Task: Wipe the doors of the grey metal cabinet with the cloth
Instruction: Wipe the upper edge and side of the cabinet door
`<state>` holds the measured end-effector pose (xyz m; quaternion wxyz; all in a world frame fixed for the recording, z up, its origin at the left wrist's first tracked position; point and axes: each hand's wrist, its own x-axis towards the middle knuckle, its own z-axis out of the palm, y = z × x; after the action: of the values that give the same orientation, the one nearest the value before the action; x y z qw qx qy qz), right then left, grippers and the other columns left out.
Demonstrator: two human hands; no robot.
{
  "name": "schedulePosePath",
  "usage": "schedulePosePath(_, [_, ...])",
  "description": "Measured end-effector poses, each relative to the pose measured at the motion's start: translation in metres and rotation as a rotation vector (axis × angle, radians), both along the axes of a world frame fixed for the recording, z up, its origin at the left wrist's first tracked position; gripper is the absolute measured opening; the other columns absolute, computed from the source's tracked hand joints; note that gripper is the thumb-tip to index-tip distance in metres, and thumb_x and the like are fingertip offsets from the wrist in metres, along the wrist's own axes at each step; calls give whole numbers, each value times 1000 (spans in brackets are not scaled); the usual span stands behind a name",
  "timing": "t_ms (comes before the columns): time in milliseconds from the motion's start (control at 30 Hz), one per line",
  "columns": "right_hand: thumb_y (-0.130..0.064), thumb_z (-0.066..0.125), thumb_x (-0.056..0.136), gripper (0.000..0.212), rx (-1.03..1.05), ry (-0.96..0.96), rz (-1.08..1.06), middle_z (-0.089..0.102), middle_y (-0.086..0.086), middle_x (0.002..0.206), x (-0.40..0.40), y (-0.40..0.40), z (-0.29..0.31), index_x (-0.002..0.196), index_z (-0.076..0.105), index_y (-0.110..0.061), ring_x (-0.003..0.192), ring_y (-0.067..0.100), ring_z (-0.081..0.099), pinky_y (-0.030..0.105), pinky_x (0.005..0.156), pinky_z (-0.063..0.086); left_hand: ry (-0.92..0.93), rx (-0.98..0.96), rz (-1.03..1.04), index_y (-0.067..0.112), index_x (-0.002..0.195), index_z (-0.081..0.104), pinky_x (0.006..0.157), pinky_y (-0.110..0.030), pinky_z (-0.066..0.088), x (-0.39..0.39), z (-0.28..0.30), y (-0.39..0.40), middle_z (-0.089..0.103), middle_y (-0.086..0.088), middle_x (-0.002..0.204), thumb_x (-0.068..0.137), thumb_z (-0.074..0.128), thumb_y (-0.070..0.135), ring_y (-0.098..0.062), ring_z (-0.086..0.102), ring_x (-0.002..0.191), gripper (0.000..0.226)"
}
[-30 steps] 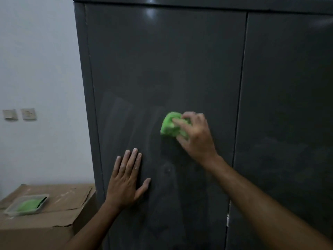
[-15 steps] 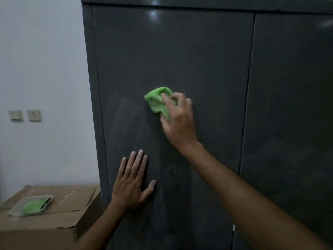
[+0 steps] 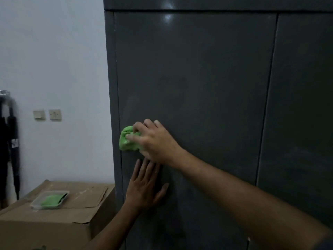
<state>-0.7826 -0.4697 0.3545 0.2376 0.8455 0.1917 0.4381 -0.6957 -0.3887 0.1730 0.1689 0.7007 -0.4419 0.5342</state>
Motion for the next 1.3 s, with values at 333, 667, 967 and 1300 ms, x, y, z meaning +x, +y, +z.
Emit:
schedulePosePath(333, [-28,69,86,53,46,-10,-31,53,10,130,23,38,2,138,57,-25,107,30,50,46,86,44,-5,-31,-42,5,150,50,132,-47,9,2,-2,-2,49,-22,154,101,44,60,-37,32,151,75])
schedulePosePath(667, [-23,67,86,51,144,-80,-23,52,10,130,25,41,12,136,58,-26,107,28,49,45,85,44,-27,-23,-19,5,154,45,132,-48,9,1,-3,-2,36,-19,163,96,54,58,-36,28,154,79])
schedulePosePath(967, [-17,65,87,54,371,-179,-54,49,12,134,17,28,15,140,56,-21,109,30,48,48,86,45,-5,34,13,6,161,31,132,-51,10,3,-6,-1,27,-18,168,99,49,62,-32,12,161,85])
schedulePosePath(1300, [-17,66,86,54,405,-199,-59,52,10,130,-4,0,-5,139,57,-23,106,30,49,46,83,45,53,26,-144,7,163,26,131,-53,13,-15,-19,31,21,-16,173,100,54,52,-32,17,161,82])
